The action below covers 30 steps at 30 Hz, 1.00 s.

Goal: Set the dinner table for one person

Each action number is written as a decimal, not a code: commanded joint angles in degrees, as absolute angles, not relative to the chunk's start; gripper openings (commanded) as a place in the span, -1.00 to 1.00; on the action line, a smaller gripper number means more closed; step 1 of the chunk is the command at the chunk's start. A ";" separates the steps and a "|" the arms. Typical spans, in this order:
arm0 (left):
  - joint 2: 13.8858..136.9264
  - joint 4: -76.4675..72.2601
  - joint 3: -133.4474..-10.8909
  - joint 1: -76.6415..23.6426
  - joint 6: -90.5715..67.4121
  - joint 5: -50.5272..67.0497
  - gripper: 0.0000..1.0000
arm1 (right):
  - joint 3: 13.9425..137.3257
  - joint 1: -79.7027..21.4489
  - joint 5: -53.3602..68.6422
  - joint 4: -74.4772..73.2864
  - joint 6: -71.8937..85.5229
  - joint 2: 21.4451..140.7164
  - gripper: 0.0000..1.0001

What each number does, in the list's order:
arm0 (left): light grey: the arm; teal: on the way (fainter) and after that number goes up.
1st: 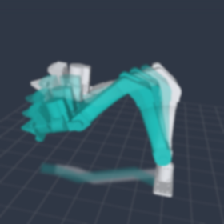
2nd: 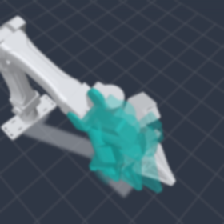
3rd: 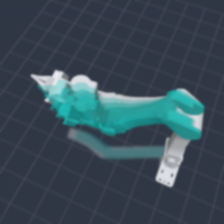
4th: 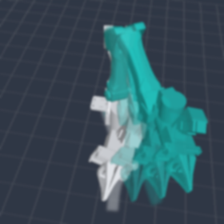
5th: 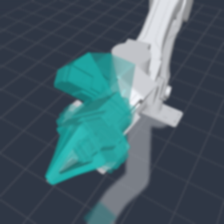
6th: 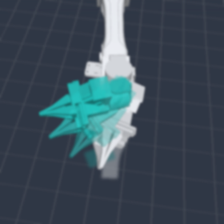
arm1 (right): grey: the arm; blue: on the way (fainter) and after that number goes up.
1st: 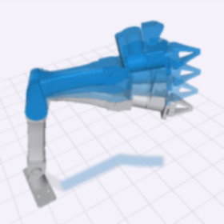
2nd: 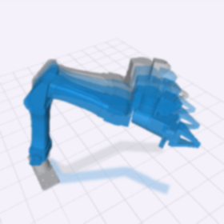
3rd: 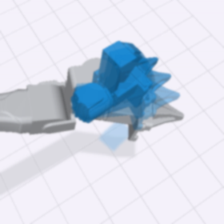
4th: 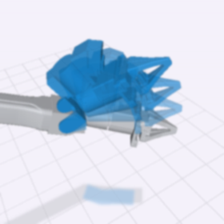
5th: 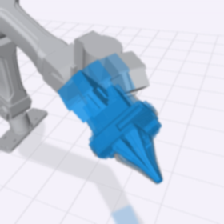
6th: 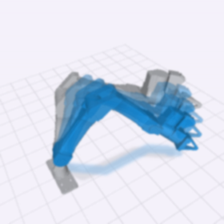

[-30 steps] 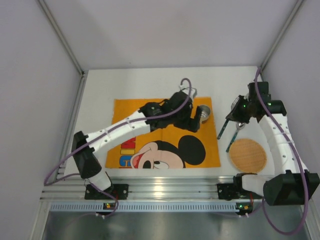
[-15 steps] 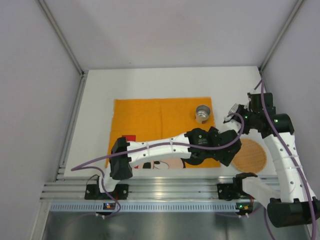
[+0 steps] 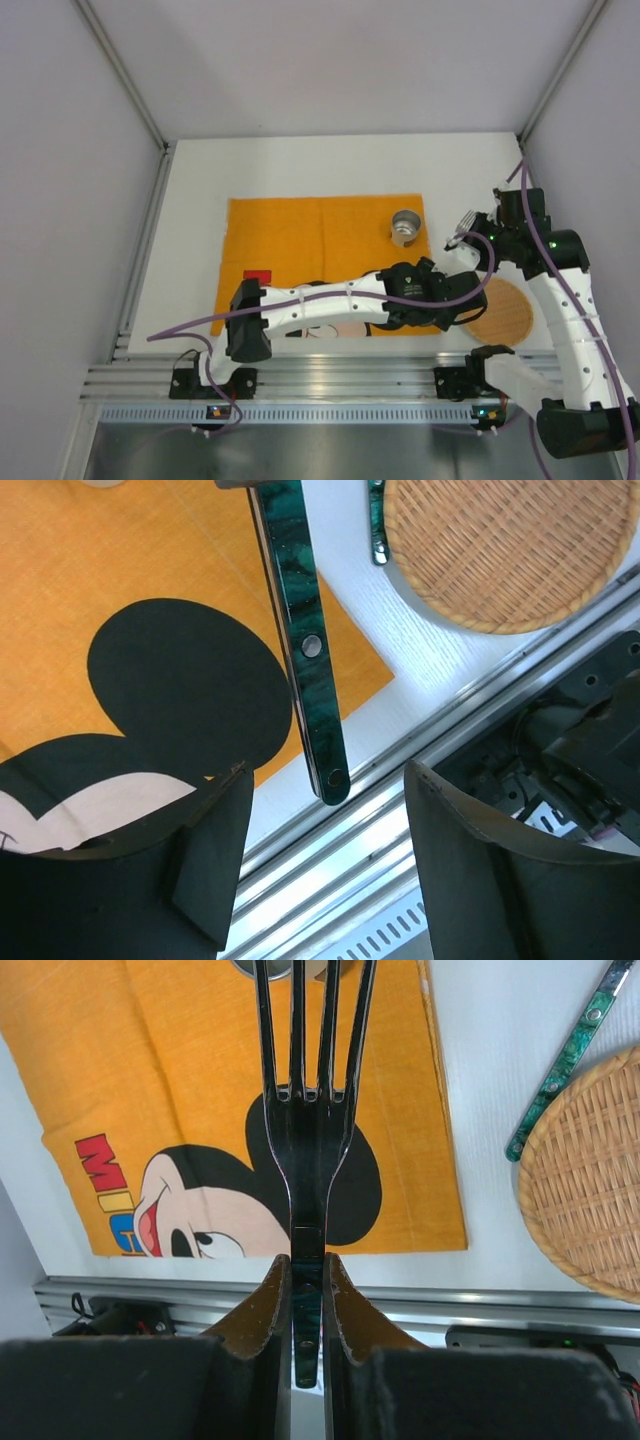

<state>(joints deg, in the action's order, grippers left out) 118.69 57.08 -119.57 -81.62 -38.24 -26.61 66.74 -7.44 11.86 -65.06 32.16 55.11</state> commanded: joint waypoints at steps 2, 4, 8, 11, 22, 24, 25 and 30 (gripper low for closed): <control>123.13 59.23 -125.58 -79.80 -37.27 -32.69 0.31 | 67.42 -9.49 18.80 -72.25 31.03 51.94 -1.00; 124.80 60.12 -127.26 -79.72 -36.30 -33.48 0.25 | 65.84 -9.49 20.21 -72.60 30.50 52.38 -1.00; 126.91 60.29 -130.69 -79.72 -33.41 -34.28 0.19 | 64.25 -10.02 21.27 -72.51 29.97 53.26 -1.00; 128.23 60.12 -131.22 -79.72 -32.00 -34.54 0.18 | 64.51 -10.11 22.67 -72.60 30.15 53.79 -1.00; 128.94 57.66 -130.78 -79.72 -28.92 -34.46 -0.98 | 63.37 -10.46 25.84 -71.90 31.11 55.20 -1.00; 128.15 56.78 -129.38 -79.80 -28.83 -33.93 -1.00 | 63.19 -10.46 25.93 -71.54 31.38 55.46 -1.00; 127.88 56.34 -128.07 -79.80 -28.74 -33.14 -1.00 | 63.28 -10.55 25.93 -71.28 31.46 55.81 -0.79; 125.17 55.02 -123.23 -79.72 -29.53 -31.55 -1.00 | 65.12 -10.46 24.88 -69.17 30.68 58.35 0.37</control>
